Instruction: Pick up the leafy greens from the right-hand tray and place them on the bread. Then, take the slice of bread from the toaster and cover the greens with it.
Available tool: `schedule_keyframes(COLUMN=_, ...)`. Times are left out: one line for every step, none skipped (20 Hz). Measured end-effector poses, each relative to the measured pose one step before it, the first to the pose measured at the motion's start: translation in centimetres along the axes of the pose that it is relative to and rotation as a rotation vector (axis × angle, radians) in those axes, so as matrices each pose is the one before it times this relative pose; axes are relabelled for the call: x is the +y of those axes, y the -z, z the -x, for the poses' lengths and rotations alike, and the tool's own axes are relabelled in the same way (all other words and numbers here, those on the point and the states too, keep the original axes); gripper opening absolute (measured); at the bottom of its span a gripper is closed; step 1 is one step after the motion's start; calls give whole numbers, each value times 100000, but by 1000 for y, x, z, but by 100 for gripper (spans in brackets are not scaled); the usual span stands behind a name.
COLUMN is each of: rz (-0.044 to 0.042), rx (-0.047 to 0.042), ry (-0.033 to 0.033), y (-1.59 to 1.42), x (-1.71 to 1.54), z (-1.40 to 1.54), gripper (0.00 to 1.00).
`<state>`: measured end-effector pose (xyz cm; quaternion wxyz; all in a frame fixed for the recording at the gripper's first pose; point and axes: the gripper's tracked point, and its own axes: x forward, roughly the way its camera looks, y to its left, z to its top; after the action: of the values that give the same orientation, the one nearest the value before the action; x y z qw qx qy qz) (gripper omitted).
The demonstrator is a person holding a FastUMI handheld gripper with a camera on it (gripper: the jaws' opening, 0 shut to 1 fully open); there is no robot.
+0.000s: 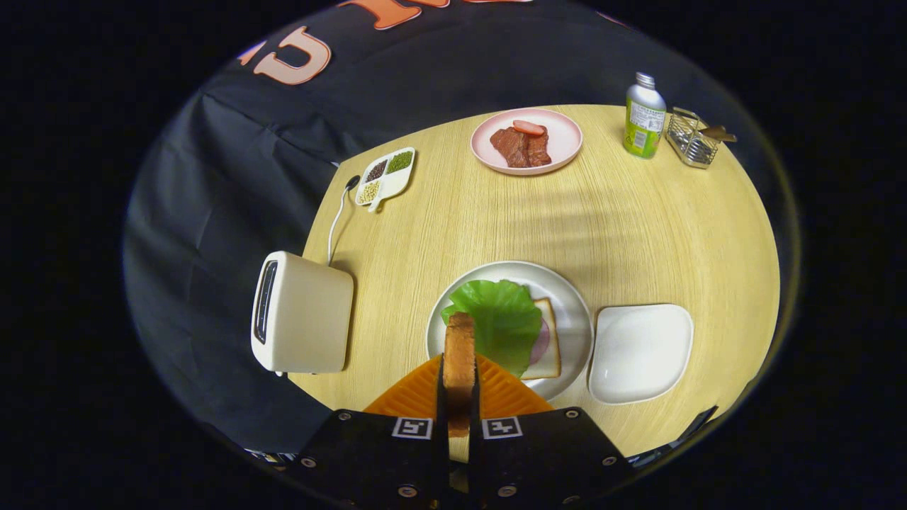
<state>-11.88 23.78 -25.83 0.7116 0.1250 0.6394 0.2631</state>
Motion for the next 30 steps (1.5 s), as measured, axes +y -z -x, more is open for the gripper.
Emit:
schedule_keyframes(rz=180, rx=-651, ry=-2967, y=-47, x=174, z=-502, gripper=11)
schedule_keyframes(rz=751, rx=-226, ry=-2072, y=91, x=17, z=-467, gripper=11)
schedule_keyframes(rz=836, rx=-520, ry=-1660, y=7, x=-171, z=-420, gripper=11)
schedule_keyframes(rz=1129, rx=-389, ry=19, y=-15, x=-465, z=-558, gripper=11)
schedule_keyframes(rz=957, rx=-245, ry=287, y=23, x=-578, z=-431, gripper=11)
schedule_keyframes(rz=1132, rx=-147, ry=-763, y=121, x=-278, z=-386, gripper=11)
schedule_keyframes(rz=828, rx=304, ry=-909, y=35, x=-334, z=-414, gripper=11)
schedule_keyframes(rz=542, rx=-243, ry=-326, y=-10, x=-409, z=-353, gripper=11)
schedule_keyframes(rz=441, rx=-674, ry=498, y=-239, x=-569, z=-336, gripper=11)
schedule_keyframes(rz=501, rx=-179, ry=839, y=-42, x=-664, z=-44, gripper=12)
schedule_keyframes(rz=-341, rx=-657, ry=465, y=-201, x=-680, z=-37, gripper=13)
schedule_keyframes(rz=-775, rx=-132, ry=882, y=-95, x=-523, z=71, gripper=16)
schedule_keyframes(rz=-821, rx=-744, ry=1060, y=-127, x=-564, z=-15, gripper=18)
schedule_keyframes(rz=423, rx=-511, ry=1967, y=-97, x=-630, z=-311, gripper=24)
schedule_keyframes(rz=1576, rx=28, ry=1548, y=138, x=-553, z=-178, gripper=28)
schedule_keyframes(rz=2042, rx=-330, ry=2532, y=80, x=-550, z=-81, gripper=34)
schedule_keyframes(rz=2437, rx=-278, ry=2061, y=20, x=-511, z=-67, gripper=40)
schedule_keyframes(rz=1812, rx=-314, ry=1789, y=31, x=-315, z=-55, gripper=47)
schedule_keyframes(rz=1369, rx=-503, ry=685, y=-19, x=-131, z=6, gripper=51)
schedule_keyframes(rz=604, rx=-1272, ry=496, y=-166, x=-3, z=194, gripper=59)
schedule_keyframes(rz=590, rx=-2022, ry=-256, y=-519, x=45, z=286, gripper=61)
schedule_keyframes(rz=827, rx=-2070, ry=409, y=-435, x=2, z=389, gripper=67)
schedule_keyframes(rz=1348, rx=-3107, ry=782, y=-802, x=-115, z=486, gripper=69)
schedule_keyframes(rz=1655, rx=-3743, ry=898, y=-1038, x=-186, z=653, gripper=75)
schedule_keyframes(rz=1727, rx=-3998, ry=1056, y=-1224, x=-284, z=787, gripper=78)
schedule_keyframes(rz=1487, rx=-3972, ry=306, y=-1180, x=153, z=855, gripper=84)
schedule_keyframes(rz=1367, rx=-4253, ry=644, y=-1442, x=75, z=955, gripper=87)
schedule_keyframes(rz=1595, rx=-5430, ry=524, y=-1714, x=230, z=1057, gripper=88)
schedule_keyframes(rz=1741, rx=-5984, ry=649, y=-2008, x=137, z=1165, gripper=89)
schedule_keyframes(rz=1912, rx=-6219, ry=385, y=-2069, x=230, z=1255, gripper=90)
